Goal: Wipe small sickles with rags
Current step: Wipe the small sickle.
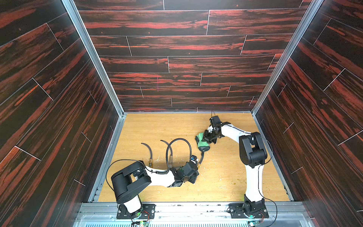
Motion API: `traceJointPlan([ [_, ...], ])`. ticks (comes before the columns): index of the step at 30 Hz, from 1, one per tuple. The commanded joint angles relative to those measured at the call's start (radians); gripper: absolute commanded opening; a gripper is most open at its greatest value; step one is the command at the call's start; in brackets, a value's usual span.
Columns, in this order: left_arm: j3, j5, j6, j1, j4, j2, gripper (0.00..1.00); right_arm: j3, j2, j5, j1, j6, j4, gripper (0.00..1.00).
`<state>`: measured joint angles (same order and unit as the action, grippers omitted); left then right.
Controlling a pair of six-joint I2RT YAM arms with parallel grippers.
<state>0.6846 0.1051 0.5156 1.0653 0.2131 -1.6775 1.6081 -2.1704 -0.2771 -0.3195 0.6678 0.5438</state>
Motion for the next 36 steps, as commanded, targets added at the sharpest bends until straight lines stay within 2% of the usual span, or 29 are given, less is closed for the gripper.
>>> traceJointPlan([
  [1,-0.019,-0.057,-0.016,0.022,-0.176,-0.005,0.0,0.032,0.007,-0.03,0.022,-0.045,-0.048,0.0],
  [7,0.035,-0.034,-0.011,0.022,-0.224,-0.022,0.0,-0.027,0.217,-0.018,0.03,-0.118,-0.004,0.0],
  [14,0.08,-0.011,0.026,0.021,-0.221,-0.007,0.0,-0.234,0.488,-0.011,0.052,-0.139,-0.01,0.0],
  [21,0.11,-0.003,0.089,-0.005,-0.165,0.052,0.0,-0.386,0.668,-0.062,0.066,-0.139,-0.063,0.0],
  [25,0.097,-0.033,0.173,-0.073,-0.046,0.147,0.0,-0.481,0.746,-0.22,0.105,-0.093,-0.164,0.0],
  [28,0.074,-0.101,0.258,-0.139,0.091,0.203,0.0,-0.55,0.778,-0.33,0.141,-0.031,-0.268,0.0],
  [36,0.039,-0.204,0.441,-0.21,0.417,0.236,0.0,-0.629,0.787,-0.394,0.15,0.031,-0.387,0.0],
])
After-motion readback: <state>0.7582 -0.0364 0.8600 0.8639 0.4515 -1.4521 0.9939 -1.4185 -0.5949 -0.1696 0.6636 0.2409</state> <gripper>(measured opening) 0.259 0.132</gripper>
